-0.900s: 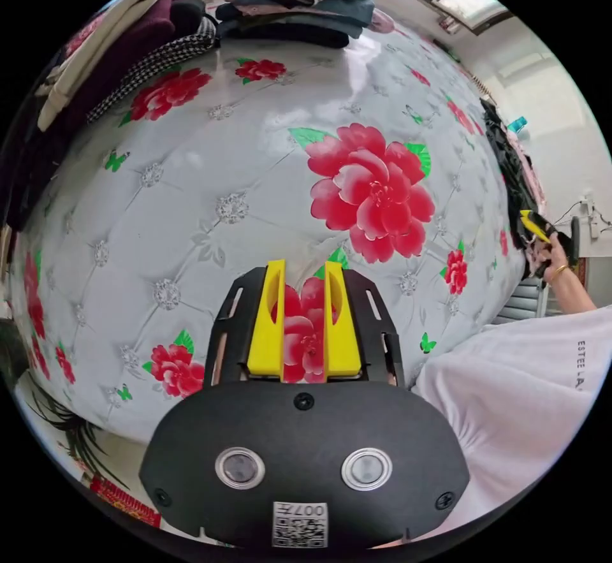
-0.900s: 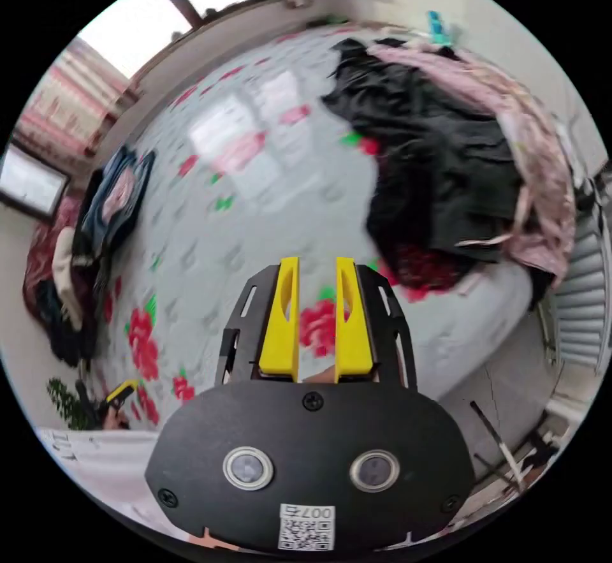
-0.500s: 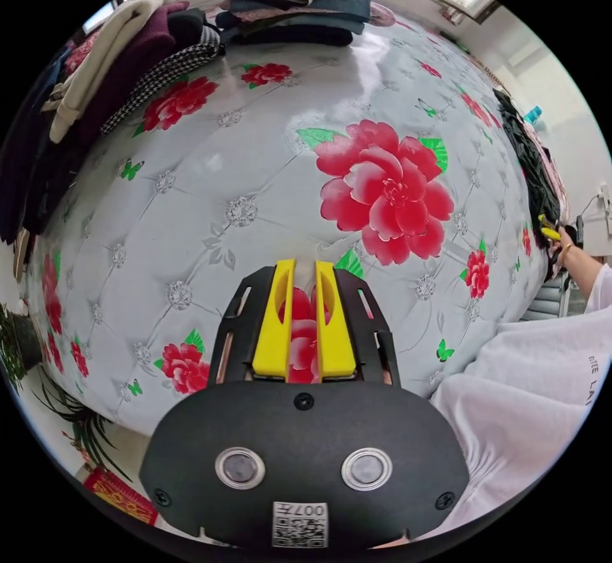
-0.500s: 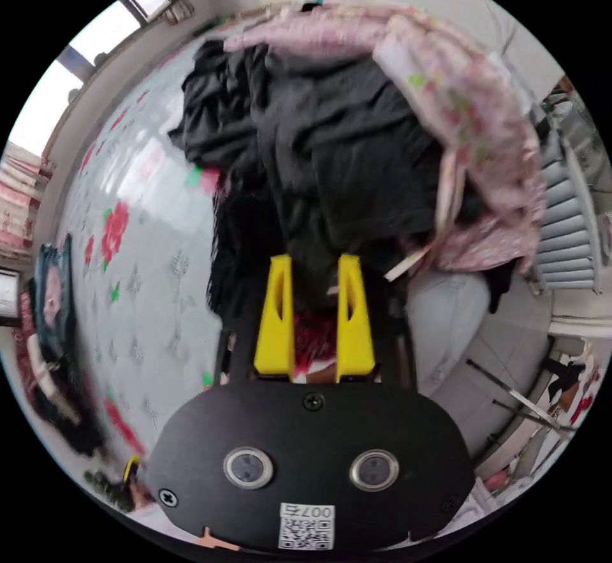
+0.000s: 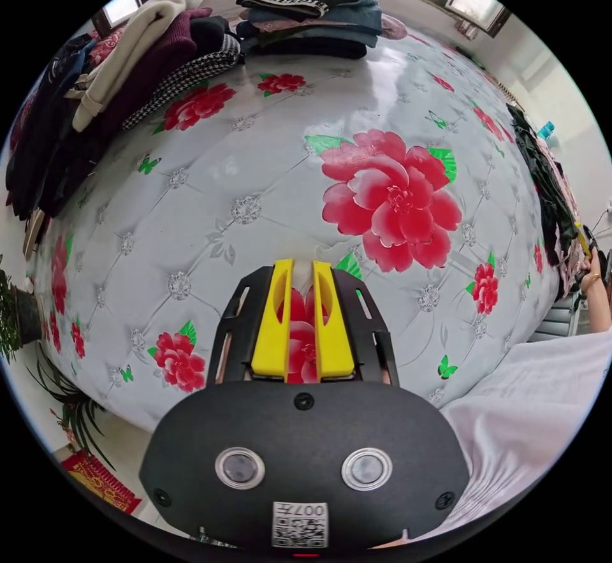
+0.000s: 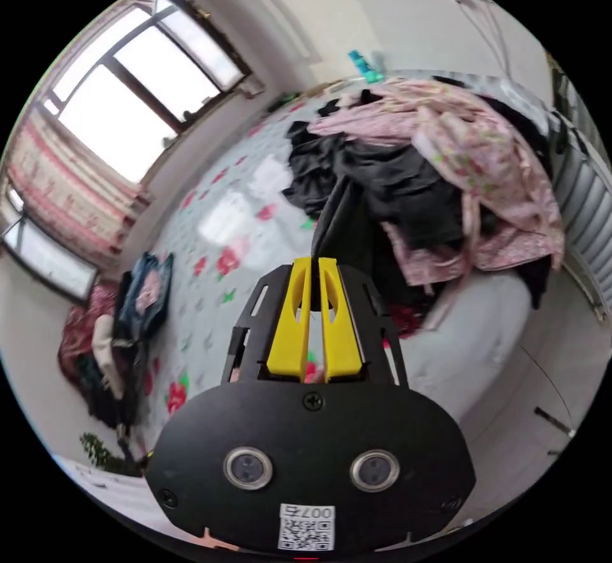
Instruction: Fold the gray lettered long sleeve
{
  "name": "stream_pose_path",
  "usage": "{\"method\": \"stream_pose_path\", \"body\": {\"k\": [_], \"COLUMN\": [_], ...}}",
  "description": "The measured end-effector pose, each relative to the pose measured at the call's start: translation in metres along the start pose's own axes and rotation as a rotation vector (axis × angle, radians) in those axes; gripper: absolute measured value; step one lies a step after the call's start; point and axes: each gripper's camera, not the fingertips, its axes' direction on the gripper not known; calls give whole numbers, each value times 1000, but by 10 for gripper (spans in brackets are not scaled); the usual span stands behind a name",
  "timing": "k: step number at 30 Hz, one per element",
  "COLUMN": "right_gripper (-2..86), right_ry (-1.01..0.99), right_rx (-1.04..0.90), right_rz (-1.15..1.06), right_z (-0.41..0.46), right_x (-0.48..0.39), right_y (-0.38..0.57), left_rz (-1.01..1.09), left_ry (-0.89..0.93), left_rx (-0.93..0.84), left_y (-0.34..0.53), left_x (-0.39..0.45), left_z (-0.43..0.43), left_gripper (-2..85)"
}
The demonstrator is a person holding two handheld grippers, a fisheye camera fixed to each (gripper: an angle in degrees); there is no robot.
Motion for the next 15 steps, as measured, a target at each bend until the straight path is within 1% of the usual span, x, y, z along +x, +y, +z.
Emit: {"method": "stream_pose_path", "body": {"k": [2,3,5,8,9,10,12,13,14,15], "right_gripper": [0,-1,-1,-1,-1,-1,-1,-1,-1,-1], "right_ry": [-176,-202,-327,-446,-488,-560,-657,-714,-770,-806], "right_rx": [-71,-97,-212,-307,-331,-396,-500,-566,-638,-677], "right_rz": [-116,-152,-291,-393,-414,-458,-556,-645,-736,-774], "right_z": [9,12,28,40,41,45,48,47,46,45], "right_x": [-37,-50,-102,-164,-177,-203,-247,-277,-307,-322], "right_y": [21,28,61,110,121,143,181,208,236,250], "left_rz": [-3,-16,-56,-79,-85,-90,-95,-90,-88,-92], "left_ry": [25,52,105,270,342,397,442,456,455,447], "left_rx": [9,14,22,44,88,129,179,204,214,234], "left_y": [4,7,12,24,33,44,61,73,79,92], "left_x": [-9,-17,-31,-57,-69,-82,-105,-120,-128,-146], "left_z": [-4,-7,-11,-22,-31,-41,-56,-66,-71,-80], "left_gripper": [54,54,50,43,42,42,45,47,48,48]}}
